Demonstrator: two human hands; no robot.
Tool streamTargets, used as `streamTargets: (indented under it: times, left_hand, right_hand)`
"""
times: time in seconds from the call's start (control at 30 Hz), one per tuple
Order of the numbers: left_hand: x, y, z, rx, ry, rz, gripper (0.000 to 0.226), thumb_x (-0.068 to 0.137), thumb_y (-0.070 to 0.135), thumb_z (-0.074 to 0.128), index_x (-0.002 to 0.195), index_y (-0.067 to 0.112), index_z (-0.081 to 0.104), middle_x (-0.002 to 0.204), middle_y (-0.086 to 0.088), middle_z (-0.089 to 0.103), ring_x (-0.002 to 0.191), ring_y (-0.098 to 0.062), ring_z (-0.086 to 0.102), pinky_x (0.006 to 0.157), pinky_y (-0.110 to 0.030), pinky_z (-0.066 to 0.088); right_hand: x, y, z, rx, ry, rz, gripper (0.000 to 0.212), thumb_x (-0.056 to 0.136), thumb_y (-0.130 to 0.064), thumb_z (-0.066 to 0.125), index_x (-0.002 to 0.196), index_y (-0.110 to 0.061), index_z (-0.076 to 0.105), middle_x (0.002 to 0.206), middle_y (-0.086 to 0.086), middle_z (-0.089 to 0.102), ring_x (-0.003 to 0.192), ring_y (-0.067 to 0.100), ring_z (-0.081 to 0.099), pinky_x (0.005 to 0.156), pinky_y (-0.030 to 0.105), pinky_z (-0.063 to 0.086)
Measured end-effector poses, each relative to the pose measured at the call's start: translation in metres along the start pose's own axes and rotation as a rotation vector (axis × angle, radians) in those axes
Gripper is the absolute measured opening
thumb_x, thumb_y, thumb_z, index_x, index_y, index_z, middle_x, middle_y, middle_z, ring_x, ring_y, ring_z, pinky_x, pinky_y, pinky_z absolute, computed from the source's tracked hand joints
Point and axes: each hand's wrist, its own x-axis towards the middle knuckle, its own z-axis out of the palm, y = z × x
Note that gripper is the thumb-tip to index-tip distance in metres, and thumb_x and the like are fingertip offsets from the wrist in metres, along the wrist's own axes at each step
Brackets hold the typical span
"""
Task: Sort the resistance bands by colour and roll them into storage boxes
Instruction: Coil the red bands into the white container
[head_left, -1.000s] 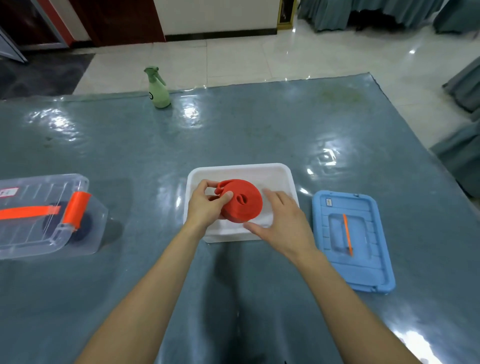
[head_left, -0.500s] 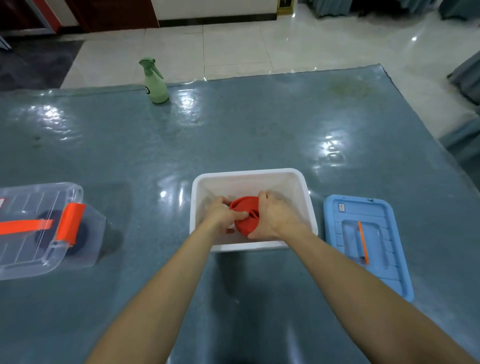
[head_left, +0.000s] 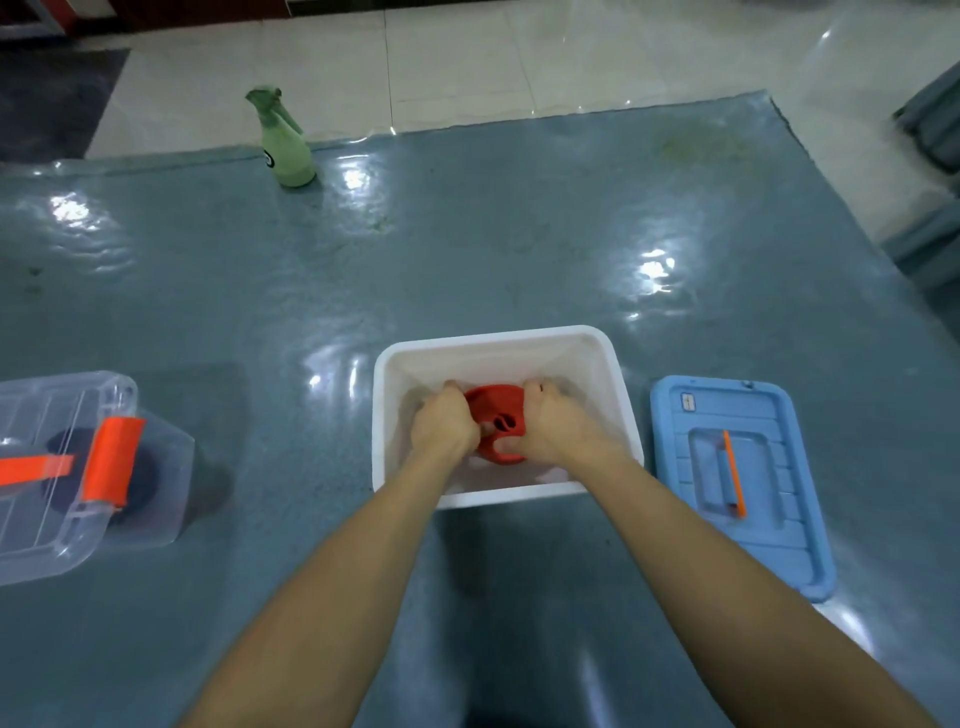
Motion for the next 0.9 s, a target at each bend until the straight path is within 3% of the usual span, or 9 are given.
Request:
streamTargets:
  times: [0.1,0.2,0.3,0.4,0.5,0.57,0.63,0.8,0.9]
  left_hand:
    - [0.002,-0.001,0.003,0.058,0.018,-0.022,0.073,0.087,0.047,0.089,0.136,0.009,0.051,0.127,-0.014,0.073,0.118,-0.037,0.071,0.100,-0.048,0.058]
    - [0.000,-0.003,-0.001,0.104,0.083,-0.037,0.084,0.080,0.056,0.092,0.135,0.007,0.053,0.125,-0.012,0.073,0.118,-0.036,0.072,0.091,-0.043,0.059]
    - [-0.012,0.000,-0.007,0.324,0.151,0.027,0.068,0.085,0.068,0.081,0.125,0.014,0.067,0.114,-0.009,0.076,0.109,-0.033,0.074,0.077,-0.038,0.050]
    - [-0.036,0.018,-0.008,0.342,0.244,0.146,0.050,0.099,0.058,0.069,0.118,0.012,0.066,0.111,-0.012,0.077,0.104,-0.036,0.072,0.077,-0.039,0.048]
    - [-0.078,0.040,0.000,0.139,0.357,0.346,0.037,0.107,0.053,0.057,0.103,0.018,0.065,0.105,-0.009,0.075,0.097,-0.036,0.070,0.080,-0.045,0.054]
    - [-0.112,0.049,0.017,0.114,0.436,0.485,0.037,0.109,0.053,0.051,0.097,0.020,0.064,0.101,-0.006,0.072,0.091,-0.035,0.067,0.080,-0.048,0.055]
    - [-0.136,0.051,0.041,0.227,0.517,0.553,0.042,0.110,0.054,0.045,0.097,0.018,0.065,0.097,-0.007,0.070,0.089,-0.036,0.064,0.083,-0.049,0.050]
    - [-0.147,0.046,0.072,0.453,0.628,0.545,0.045,0.112,0.050,0.042,0.097,0.016,0.067,0.091,-0.009,0.070,0.084,-0.037,0.061,0.084,-0.048,0.044]
    - [-0.139,0.045,0.074,0.447,0.652,0.544,0.044,0.112,0.051,0.041,0.099,0.017,0.065,0.091,-0.007,0.069,0.083,-0.034,0.060,0.080,-0.047,0.044]
  right_hand:
    - [-0.047,0.022,-0.008,0.195,0.235,-0.163,0.047,0.098,-0.046,0.073,0.137,-0.021,0.064,0.125,-0.002,0.070,0.108,0.016,0.067,0.095,0.037,0.056]
    - [-0.094,0.051,-0.008,0.458,0.613,-0.204,0.010,0.098,-0.025,0.074,0.108,-0.026,0.077,0.097,-0.013,0.075,0.078,0.009,0.069,0.076,0.027,0.058]
    - [-0.114,0.080,0.001,0.617,0.793,-0.052,0.010,0.098,-0.011,0.074,0.096,-0.020,0.078,0.084,-0.008,0.076,0.071,0.010,0.073,0.069,0.026,0.058]
    - [-0.118,0.105,0.016,0.539,0.881,0.049,0.012,0.097,-0.013,0.074,0.095,-0.024,0.075,0.083,-0.010,0.073,0.070,0.008,0.066,0.078,0.013,0.049]
    - [-0.121,0.140,0.035,0.483,0.832,0.223,0.011,0.098,-0.019,0.071,0.109,-0.019,0.074,0.101,-0.002,0.075,0.081,0.021,0.069,0.087,0.039,0.056]
    - [-0.127,0.169,0.049,0.383,0.689,0.418,0.034,0.099,-0.026,0.071,0.131,-0.013,0.066,0.125,0.007,0.068,0.097,0.036,0.071,0.087,0.047,0.054]
    - [-0.133,0.196,0.063,0.314,0.536,0.563,0.046,0.098,-0.030,0.072,0.135,-0.006,0.058,0.134,0.017,0.059,0.105,0.046,0.069,0.086,0.051,0.054]
    - [-0.132,0.226,0.078,0.421,0.457,0.537,0.012,0.105,-0.013,0.058,0.110,-0.002,0.062,0.119,0.022,0.064,0.108,0.045,0.065,0.088,0.052,0.051]
    - [-0.129,0.234,0.067,0.489,0.542,0.561,0.018,0.108,-0.012,0.054,0.103,0.002,0.064,0.109,0.027,0.068,0.102,0.047,0.067,0.082,0.050,0.049]
